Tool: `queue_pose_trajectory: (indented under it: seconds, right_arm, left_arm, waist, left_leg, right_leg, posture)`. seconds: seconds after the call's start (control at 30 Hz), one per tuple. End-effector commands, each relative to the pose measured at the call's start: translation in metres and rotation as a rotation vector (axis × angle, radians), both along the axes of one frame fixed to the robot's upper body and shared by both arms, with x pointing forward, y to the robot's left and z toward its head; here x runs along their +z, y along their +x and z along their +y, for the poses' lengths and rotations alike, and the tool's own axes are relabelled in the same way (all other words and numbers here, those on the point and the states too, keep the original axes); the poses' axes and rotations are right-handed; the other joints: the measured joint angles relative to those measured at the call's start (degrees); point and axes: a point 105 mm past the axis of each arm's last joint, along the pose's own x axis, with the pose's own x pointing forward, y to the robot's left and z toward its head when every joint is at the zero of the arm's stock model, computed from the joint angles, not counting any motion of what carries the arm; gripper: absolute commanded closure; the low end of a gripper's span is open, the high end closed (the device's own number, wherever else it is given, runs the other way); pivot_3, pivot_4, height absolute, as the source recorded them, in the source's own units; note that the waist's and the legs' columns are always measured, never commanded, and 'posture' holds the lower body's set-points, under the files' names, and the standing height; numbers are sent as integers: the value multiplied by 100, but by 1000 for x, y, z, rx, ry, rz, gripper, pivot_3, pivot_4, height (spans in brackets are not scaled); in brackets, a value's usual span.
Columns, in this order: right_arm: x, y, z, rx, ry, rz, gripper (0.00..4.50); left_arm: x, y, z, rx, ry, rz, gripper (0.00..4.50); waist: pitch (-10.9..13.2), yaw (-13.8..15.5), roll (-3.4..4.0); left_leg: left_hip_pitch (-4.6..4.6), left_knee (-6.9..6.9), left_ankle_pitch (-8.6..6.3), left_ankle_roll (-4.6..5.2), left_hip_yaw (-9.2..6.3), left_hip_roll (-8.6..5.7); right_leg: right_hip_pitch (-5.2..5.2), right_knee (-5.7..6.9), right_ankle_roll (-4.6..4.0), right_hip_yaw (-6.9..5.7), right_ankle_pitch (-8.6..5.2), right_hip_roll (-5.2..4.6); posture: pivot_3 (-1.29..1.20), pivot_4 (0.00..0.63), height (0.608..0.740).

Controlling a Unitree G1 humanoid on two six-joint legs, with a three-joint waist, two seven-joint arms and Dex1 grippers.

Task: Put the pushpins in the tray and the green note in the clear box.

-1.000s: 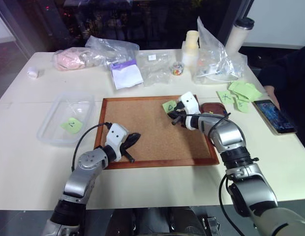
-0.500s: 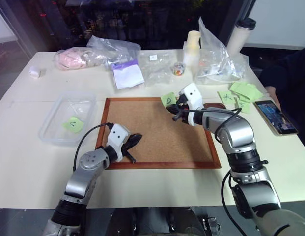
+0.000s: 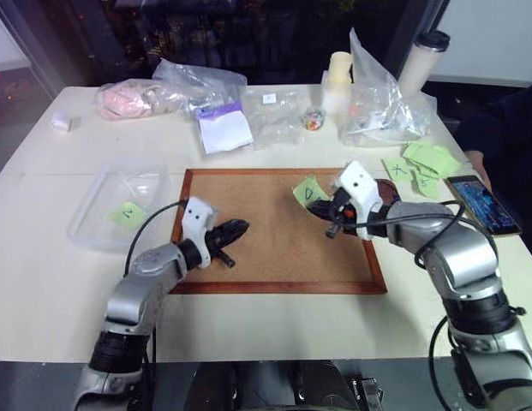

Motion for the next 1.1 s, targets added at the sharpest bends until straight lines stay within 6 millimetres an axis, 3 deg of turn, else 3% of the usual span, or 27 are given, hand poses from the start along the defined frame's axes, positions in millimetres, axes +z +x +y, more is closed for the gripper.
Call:
queue_pose_trajectory:
  seconds: [0.03,0.13,0.47,0.63,0.73,0.97,1.1]
  right_arm:
    - [10,-7,6,50,-25,-67,4500]
    - [10,-8,7,56,-42,-84,4500]
    - [17,-18,16,110,-71,-134,4500]
    - [21,-26,24,156,-86,-154,4500]
    - [20,-28,25,166,-97,-155,4500]
    - [21,-29,26,164,-93,-155,4500]
    - [24,-28,23,149,-91,-163,4500]
  left_arm:
    - [24,-3,-10,-68,-73,-26,1758]
    - [32,0,-15,-85,-133,3,373]
    - [34,14,-31,-65,-277,113,373]
    - [31,14,-53,-98,-301,152,373]
    - [30,12,-62,-122,-301,156,1228]
    - [26,11,-63,-121,-300,168,4442]
    - [25,11,-58,-105,-296,166,4442]
  waist:
    - [0,-8,0]
    - [1,-12,-2]
    - [4,9,-6]
    - [5,15,-9]
    - [6,14,-10]
    - [6,11,-11]
    - [6,13,-11]
  left_leg:
    - [1,0,0,0,0,-1]
    - [1,0,0,0,-2,-2]
    - [0,4,0,0,-8,-4]
    - [-2,7,0,0,-10,-8]
    - [-2,7,0,0,-12,-8]
    - [-2,7,0,-1,-15,-8]
    - [-2,8,1,-1,-15,-9]
  right_leg:
    - [0,-1,0,0,0,0]
    - [1,-1,0,-1,0,5]
    - [3,-2,0,-3,0,4]
    - [5,-4,0,-4,0,4]
    - [5,-4,0,-5,0,4]
    - [5,-4,0,-6,0,6]
    - [6,-5,0,-6,0,4]
  posture:
    - [0,150,740]
    - [0,150,740]
    - [0,150,740]
    - [0,150,740]
    - [0,150,740]
    - [0,150,740]
    - [0,150,740]
